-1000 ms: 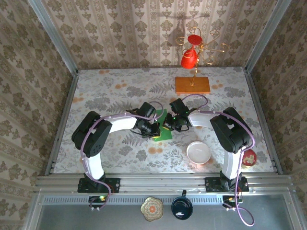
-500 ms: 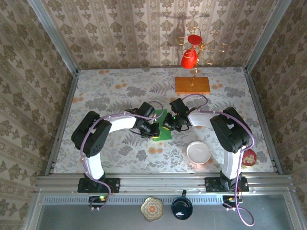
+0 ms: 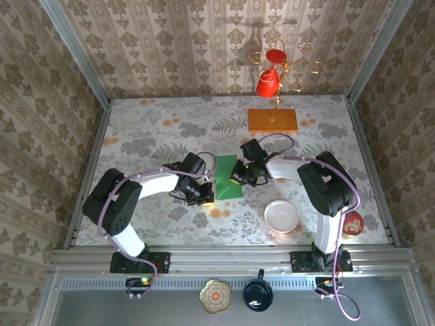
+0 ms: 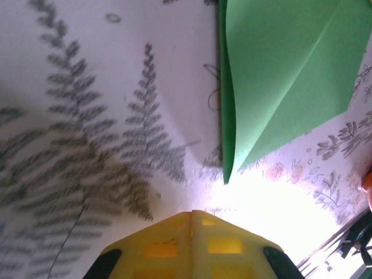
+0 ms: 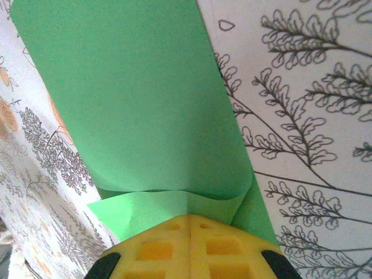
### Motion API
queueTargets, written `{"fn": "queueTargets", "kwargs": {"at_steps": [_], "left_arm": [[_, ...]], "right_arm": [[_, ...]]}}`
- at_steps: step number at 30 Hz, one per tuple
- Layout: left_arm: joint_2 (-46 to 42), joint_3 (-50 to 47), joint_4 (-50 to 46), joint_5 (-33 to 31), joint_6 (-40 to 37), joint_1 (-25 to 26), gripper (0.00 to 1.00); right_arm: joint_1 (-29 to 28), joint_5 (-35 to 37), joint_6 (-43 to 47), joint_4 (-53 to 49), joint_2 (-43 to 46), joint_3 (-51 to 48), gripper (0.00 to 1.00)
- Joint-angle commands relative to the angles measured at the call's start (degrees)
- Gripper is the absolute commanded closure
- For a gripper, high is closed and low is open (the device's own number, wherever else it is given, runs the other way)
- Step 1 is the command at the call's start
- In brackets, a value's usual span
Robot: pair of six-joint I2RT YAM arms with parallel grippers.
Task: Fold a paper plane with a square sheet of paper (pick it up from the middle)
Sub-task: Fold the triangle a second time at the center of the table.
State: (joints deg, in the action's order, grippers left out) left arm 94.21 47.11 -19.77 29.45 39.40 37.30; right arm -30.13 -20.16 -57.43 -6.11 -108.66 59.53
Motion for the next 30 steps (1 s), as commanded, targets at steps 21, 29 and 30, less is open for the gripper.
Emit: {"fn": "queueTargets", "kwargs": {"at_steps": [21,29,30], "left_arm": [[8.4,8.9,-0.7,-7.2,5.6,1.6,0.96],[9.3,6.8,0.2,-6.6,5.5,0.6,0.96],[9.2,6.6,0.2,-6.5,5.5,0.5,0.96]], "right_arm": [[1.2,-3.0,-3.2,3.0,-3.2,-1.9,0.96],[2.8,-7.4,5.2,4.6,1.1,-0.5,0.94],[3.0,-8.0,7.1,4.6,2.0,-0.5,0.94]]}}
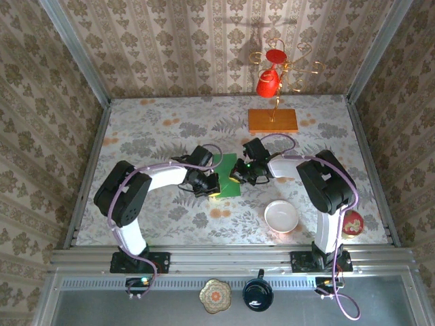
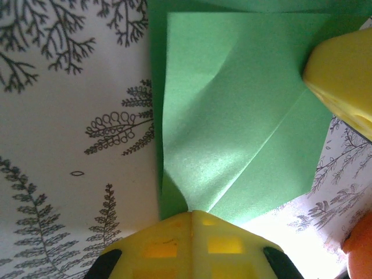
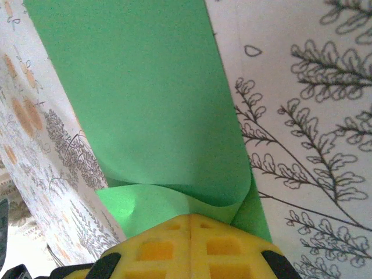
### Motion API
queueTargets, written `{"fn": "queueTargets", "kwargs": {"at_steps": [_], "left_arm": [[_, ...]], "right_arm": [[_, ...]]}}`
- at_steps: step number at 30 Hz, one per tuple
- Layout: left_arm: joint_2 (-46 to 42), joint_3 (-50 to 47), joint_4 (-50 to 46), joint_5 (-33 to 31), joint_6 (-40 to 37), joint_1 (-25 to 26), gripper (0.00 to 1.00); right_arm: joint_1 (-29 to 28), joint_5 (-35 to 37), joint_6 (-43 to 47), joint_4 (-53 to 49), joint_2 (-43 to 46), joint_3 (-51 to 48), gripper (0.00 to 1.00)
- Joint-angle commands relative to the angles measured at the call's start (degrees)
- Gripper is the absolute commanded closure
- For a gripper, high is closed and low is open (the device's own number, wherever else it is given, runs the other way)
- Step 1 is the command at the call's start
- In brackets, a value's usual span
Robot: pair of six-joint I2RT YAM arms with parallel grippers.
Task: Fold a paper plane with a square sheet of paper (pick it up from the middle)
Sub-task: Fold the triangle a second time at the center of the table.
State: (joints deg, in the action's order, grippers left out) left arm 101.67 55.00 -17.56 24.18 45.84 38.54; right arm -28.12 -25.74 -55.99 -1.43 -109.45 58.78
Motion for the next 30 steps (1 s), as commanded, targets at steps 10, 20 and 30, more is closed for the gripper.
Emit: {"fn": "queueTargets", "kwargs": {"at_steps": [10,20,30], "left_arm": [[2.2,-2.6,-0.9,-0.5,-1.3,-1.5,0.97],[2.2,-3.1,-0.3,0.6,-1.5,-1.6,0.98],[1.3,-2.0,0.3,2.0,-2.4,-2.0,0.98]], "right_arm": [[-2.8,-2.0,10.0,-2.3,3.1,1.9,0.95],[-4.6,-3.1,9.6,-1.1,0.2,1.4,0.95],[-4.8,-3.4,11.3,-2.4,-2.4,2.3,0.95]]}}
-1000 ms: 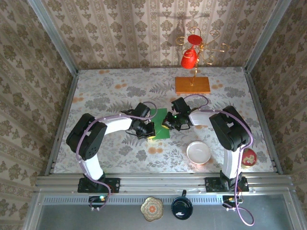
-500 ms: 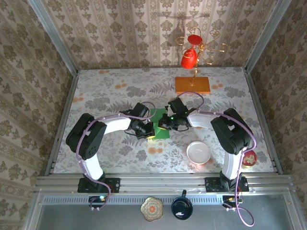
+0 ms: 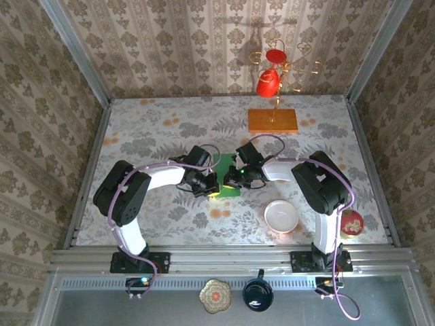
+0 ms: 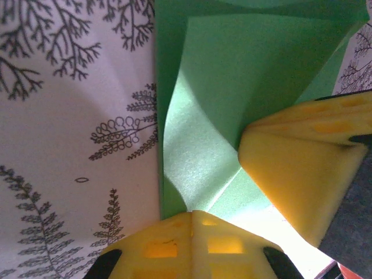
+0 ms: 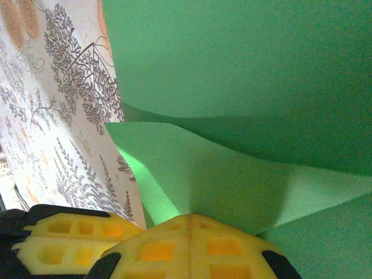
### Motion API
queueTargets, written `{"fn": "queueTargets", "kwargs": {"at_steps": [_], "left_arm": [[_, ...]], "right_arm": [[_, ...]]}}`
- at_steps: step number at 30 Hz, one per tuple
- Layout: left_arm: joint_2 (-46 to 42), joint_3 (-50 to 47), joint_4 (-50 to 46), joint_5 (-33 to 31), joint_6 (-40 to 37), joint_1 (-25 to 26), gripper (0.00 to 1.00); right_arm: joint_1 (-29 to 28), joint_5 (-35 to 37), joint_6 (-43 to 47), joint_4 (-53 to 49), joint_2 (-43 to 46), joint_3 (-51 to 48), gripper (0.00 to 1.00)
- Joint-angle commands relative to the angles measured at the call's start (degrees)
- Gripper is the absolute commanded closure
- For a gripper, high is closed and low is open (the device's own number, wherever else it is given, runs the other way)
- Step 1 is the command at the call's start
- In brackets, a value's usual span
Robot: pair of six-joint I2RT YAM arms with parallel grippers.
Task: Fold a paper plane with a square sheet of paper (pick it up from the middle)
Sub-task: Fold the triangle a second time at the center of the table.
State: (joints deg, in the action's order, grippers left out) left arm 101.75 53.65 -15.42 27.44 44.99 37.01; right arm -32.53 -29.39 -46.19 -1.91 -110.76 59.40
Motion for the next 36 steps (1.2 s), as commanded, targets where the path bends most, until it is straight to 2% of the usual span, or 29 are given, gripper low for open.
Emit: {"fn": "queueTargets", "kwargs": {"at_steps": [1,8,17,22,27,36], "left_arm": [[0.5,-0.6,-1.4,-1.0,-1.6,-0.5,0.98],[-3.3,-0.4,3.3,-0.5,-0.9,-1.7,0.92],[0.5,-2.2,2.3,-0.2,0.1,-1.9,0.96],[0.1,-2.9,-0.3,-2.5,-0.5,-1.8,0.97],[0.5,-2.7,-1.3,-2.7,-0.7,-1.8,0.97],[-1.3,-1.5,0.0,-0.5,-1.3,-1.8,0.97]], "right_arm": [[-0.3,1.3,1.5,-2.8,-1.2,1.8,0.95],[-0.3,4.7,1.0,-4.0,-2.1,0.8,0.96],[-0.3,4.0,-0.2,-0.9,-0.7,-0.2,0.97],[-0.5,1.8,1.2,0.9,0.7,-0.1,0.97],[-1.7,1.4,3.4,-0.5,2.1,0.9,0.96],[-2.2,3.0,3.3,-3.2,-1.5,2.5,0.97]]}}
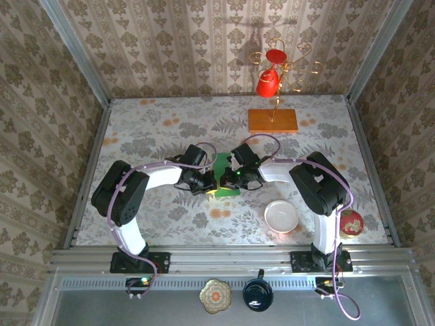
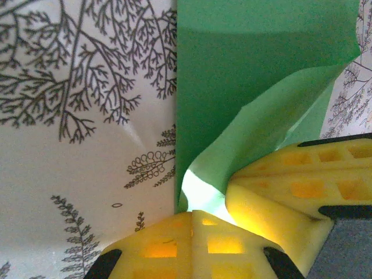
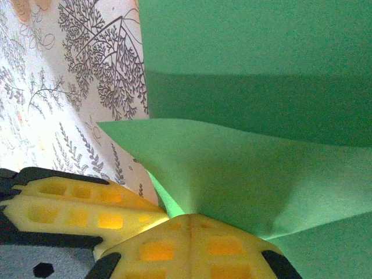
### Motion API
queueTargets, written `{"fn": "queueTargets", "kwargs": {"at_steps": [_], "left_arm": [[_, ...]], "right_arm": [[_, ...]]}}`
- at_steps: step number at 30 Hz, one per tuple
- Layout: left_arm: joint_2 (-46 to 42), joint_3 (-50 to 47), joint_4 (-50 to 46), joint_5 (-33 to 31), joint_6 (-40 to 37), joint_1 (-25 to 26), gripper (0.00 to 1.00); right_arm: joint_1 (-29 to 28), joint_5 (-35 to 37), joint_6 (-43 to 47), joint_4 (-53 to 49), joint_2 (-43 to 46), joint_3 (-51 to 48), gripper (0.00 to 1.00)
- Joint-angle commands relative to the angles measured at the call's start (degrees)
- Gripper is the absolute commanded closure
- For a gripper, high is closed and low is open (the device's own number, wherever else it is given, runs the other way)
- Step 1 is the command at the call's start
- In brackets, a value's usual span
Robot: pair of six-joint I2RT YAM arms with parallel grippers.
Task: Fold a paper plane with a square sheet of paper (pick it up from the middle)
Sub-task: Fold the triangle a second time at the center of the table.
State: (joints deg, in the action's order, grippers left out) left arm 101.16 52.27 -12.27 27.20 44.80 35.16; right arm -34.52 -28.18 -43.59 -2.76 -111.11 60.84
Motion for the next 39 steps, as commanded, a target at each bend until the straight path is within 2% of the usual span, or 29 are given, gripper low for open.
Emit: {"fn": "queueTargets", "kwargs": {"at_steps": [1,6,13,20,25,33,39], "left_arm": [[-1.3,-0.3,-2.3,0.3,-1.0,0.1,0.96],[-4.2,-1.3,0.4,2.3,-0.1,0.9,0.95],[-2.6,-4.8,1.1,2.1,1.5,1.5,0.96],[-1.2,-5.6,-3.0,-0.6,2.0,1.4,0.96],[-0.8,-7.0,-4.1,-1.3,2.7,1.3,0.97],[-0.1,-9.3,-2.7,-0.1,3.7,1.2,0.97],[-1.6,-7.1,-2.6,1.3,2.3,1.1,0.96]], "right_arm": [[-0.1,2.1,0.6,-2.5,-1.3,0.9,0.97],[0.0,2.8,-0.7,-2.5,-2.3,0.0,0.98],[0.0,2.9,-1.7,-1.9,-3.3,-0.8,1.00],[0.8,3.2,-1.7,-1.6,-2.7,-0.5,1.00],[4.3,2.7,0.6,-0.9,-3.2,0.1,0.99],[13.1,2.8,4.2,-2.0,-6.2,3.2,0.99],[15.0,3.9,5.5,-4.4,-4.7,5.8,0.98]]}}
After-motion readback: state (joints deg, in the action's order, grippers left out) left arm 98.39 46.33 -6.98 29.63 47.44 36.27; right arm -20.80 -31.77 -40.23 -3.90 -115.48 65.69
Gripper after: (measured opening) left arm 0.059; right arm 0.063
